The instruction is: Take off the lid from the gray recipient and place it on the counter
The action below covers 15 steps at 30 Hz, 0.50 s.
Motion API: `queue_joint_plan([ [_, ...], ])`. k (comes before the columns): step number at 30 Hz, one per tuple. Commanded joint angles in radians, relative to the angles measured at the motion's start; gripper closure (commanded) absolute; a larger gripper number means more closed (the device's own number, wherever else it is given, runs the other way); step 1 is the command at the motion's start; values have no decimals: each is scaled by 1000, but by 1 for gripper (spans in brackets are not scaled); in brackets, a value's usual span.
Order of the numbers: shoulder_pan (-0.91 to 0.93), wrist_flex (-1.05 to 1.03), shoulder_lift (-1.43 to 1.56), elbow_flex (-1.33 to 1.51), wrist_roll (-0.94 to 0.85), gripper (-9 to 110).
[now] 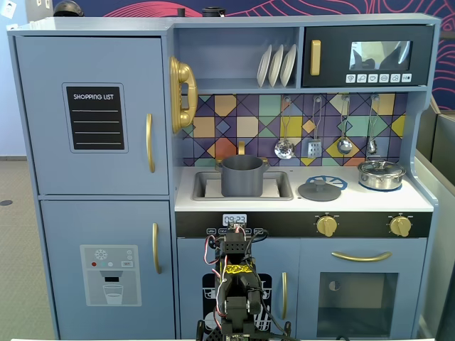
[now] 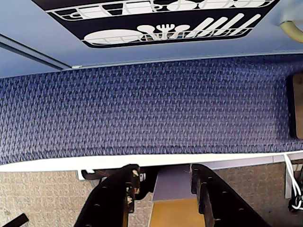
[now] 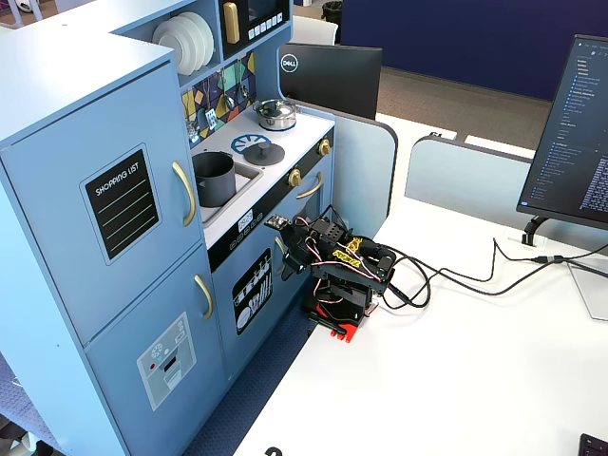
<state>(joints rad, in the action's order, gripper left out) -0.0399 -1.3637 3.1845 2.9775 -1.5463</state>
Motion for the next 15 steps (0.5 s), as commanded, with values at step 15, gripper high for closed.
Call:
queue_joint_plan([
  [15,14,-166,-6,23,35,93],
])
